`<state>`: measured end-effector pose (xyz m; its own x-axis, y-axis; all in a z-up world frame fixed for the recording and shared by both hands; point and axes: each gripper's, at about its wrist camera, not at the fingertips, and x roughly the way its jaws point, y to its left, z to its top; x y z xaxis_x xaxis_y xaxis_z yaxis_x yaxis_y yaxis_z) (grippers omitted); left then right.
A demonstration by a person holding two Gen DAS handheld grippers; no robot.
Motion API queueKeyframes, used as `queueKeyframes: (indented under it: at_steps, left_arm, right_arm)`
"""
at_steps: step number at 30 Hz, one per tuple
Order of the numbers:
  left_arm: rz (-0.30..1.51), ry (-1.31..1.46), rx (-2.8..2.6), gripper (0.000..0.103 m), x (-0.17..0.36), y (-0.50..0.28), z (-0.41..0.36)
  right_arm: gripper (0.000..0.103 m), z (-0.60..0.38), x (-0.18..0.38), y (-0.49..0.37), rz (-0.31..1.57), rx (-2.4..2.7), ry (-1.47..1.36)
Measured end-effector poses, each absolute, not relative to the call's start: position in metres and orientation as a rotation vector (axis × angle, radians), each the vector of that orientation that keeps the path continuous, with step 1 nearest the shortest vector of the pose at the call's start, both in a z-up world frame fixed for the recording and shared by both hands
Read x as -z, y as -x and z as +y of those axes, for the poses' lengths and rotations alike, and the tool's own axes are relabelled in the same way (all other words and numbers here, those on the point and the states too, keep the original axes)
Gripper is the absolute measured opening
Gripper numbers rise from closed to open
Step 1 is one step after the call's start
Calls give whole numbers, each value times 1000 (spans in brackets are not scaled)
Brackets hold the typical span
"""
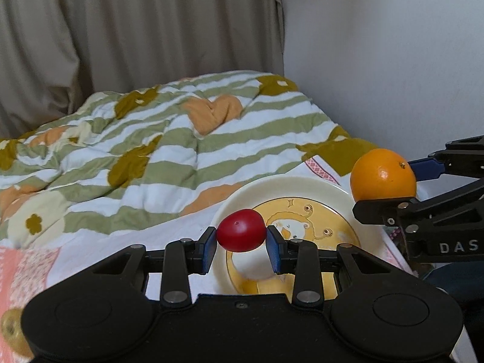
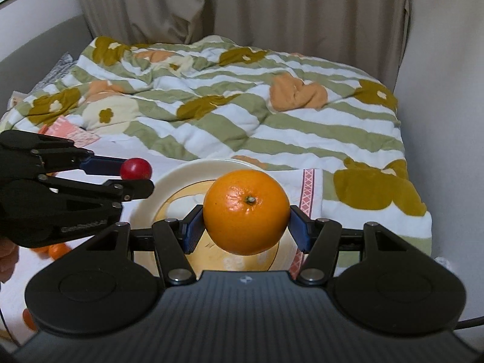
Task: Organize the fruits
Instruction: 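Carry the tomato in the left tool and orange in the right tool to the bowl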
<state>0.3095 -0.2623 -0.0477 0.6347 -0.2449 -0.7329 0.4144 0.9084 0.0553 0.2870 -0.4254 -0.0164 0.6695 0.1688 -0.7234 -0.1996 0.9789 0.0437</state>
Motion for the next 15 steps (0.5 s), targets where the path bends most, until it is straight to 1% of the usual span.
queueKeyframes:
  at_steps: [8,15]
  left_arm:
    - [830,-294,451,39,83,-355,-285]
    - [858,-341,495,39,104,-370,-299]
  right_arm:
    - [75,-434,38,-322,851,-161,0]
    - [75,-441,46,-332,875,-121,-27]
